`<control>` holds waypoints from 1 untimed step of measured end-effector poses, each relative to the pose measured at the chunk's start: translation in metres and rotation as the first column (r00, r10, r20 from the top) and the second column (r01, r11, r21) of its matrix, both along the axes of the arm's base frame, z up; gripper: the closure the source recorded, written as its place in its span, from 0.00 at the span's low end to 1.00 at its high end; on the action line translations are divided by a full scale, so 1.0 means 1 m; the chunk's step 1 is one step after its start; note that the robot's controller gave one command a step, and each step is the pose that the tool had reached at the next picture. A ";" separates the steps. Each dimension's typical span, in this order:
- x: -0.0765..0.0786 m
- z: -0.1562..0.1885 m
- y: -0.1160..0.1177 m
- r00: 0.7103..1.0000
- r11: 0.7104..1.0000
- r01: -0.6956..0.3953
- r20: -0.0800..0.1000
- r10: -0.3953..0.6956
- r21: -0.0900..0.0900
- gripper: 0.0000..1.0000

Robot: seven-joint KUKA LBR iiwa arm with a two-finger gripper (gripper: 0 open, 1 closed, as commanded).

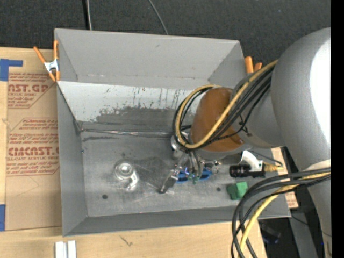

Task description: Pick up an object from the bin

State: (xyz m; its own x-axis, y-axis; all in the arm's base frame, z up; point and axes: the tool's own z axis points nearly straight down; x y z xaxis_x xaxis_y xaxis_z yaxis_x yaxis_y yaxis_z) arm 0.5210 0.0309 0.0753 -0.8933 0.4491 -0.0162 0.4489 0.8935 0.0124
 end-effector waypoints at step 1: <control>0.001 0.002 -0.001 1.000 1.000 0.001 0.001 -0.001 -0.001 1.00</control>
Offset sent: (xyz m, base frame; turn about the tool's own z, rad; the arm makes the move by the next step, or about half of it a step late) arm 0.0000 0.0000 0.0000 0.0000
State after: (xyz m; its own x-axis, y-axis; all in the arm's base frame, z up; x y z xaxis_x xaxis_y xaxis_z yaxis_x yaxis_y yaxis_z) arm 0.5224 0.0300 0.0777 -0.8928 0.4501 -0.0174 0.4499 0.8930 0.0117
